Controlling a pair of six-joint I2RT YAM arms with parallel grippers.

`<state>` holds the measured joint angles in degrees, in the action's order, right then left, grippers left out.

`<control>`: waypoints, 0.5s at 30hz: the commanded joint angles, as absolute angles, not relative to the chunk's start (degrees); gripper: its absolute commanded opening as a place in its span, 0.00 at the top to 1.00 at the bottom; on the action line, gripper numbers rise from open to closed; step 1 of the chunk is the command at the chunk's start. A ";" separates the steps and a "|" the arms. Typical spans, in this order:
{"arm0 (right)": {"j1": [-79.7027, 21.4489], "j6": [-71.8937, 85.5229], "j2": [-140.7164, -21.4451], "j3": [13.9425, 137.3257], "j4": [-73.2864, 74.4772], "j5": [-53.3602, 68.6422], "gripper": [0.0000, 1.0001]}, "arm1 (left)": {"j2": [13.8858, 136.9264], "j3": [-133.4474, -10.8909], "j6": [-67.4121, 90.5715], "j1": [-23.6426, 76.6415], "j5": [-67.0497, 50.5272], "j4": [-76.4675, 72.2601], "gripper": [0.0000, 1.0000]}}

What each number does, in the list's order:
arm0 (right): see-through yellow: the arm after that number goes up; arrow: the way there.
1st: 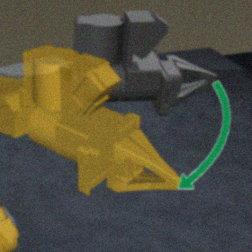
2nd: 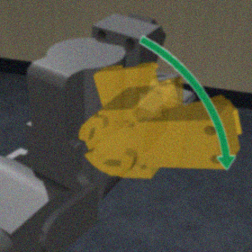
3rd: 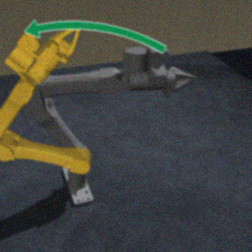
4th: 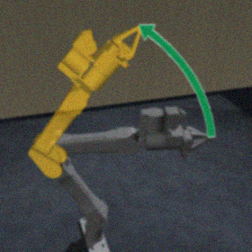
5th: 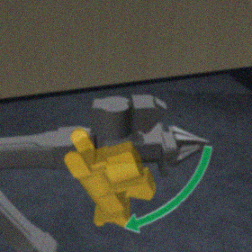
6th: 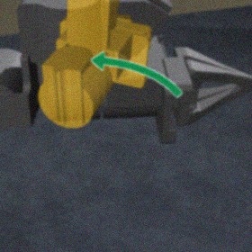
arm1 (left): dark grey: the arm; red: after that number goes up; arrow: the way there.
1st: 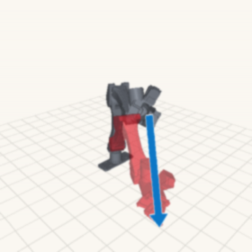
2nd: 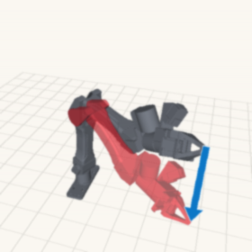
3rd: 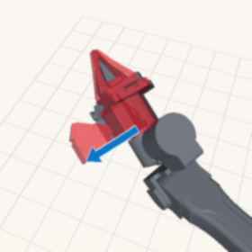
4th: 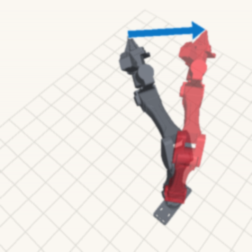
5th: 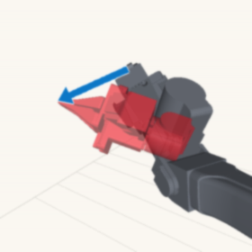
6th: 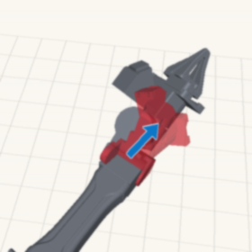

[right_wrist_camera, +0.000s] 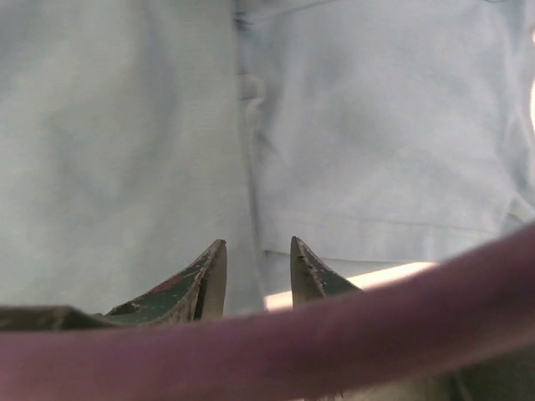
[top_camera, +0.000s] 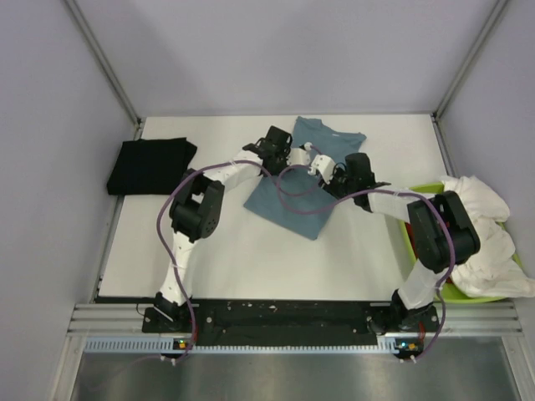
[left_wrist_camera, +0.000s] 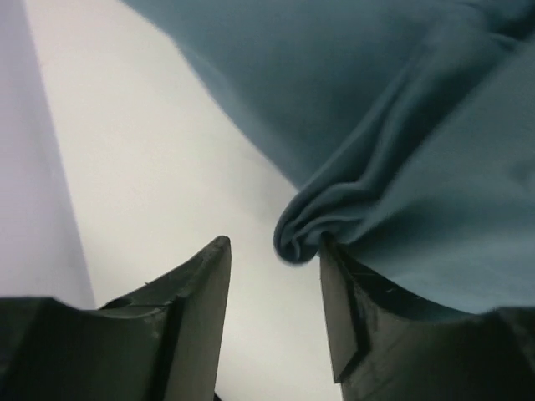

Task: Fold and stack the t-shirts
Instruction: Fold the folded rectangular tshirt in 1/3 of the way

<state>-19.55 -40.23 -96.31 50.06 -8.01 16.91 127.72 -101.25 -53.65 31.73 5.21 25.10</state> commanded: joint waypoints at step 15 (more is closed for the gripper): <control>-21.52 -36.46 -82.46 49.68 -7.57 19.32 0.46 | 114.21 -103.84 -44.97 24.88 -16.30 26.36 0.39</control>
<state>-17.26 -34.74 -93.27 55.51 -9.65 8.29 129.36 -115.46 -41.67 26.33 4.75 21.45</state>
